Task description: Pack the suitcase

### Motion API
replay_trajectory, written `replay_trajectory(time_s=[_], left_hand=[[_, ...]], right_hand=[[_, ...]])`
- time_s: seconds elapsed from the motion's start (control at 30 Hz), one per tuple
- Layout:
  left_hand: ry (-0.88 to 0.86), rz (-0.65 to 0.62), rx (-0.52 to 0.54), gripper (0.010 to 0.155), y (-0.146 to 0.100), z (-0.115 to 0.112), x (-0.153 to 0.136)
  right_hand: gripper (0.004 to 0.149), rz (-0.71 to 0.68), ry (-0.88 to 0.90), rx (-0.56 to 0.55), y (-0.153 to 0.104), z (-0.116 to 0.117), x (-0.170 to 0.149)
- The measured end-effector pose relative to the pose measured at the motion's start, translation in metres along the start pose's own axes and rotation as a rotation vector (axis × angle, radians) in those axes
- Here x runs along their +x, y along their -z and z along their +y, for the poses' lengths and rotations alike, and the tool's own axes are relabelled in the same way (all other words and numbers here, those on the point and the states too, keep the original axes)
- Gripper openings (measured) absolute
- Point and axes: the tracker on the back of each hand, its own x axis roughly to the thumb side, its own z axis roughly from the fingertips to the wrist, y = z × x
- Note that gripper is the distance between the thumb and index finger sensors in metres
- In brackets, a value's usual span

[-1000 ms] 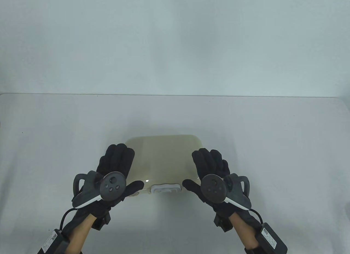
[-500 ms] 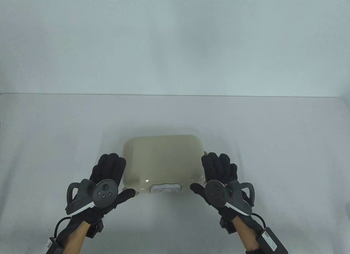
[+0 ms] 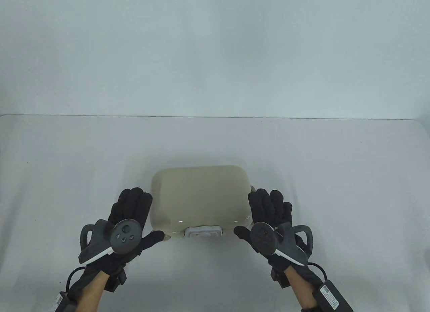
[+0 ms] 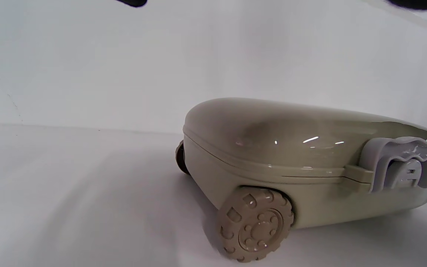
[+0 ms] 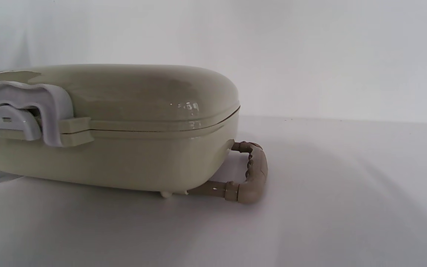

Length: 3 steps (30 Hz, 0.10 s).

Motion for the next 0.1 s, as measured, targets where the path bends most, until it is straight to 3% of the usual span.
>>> replay_trajectory(time_s=[0.1], left_hand=[[-0.007, 0.003, -0.015, 0.097, 0.0013, -0.0024, -0.0009]], right_hand=[[0.094, -0.013, -0.001, 0.011, 0.0001, 0.0016, 0.0019]])
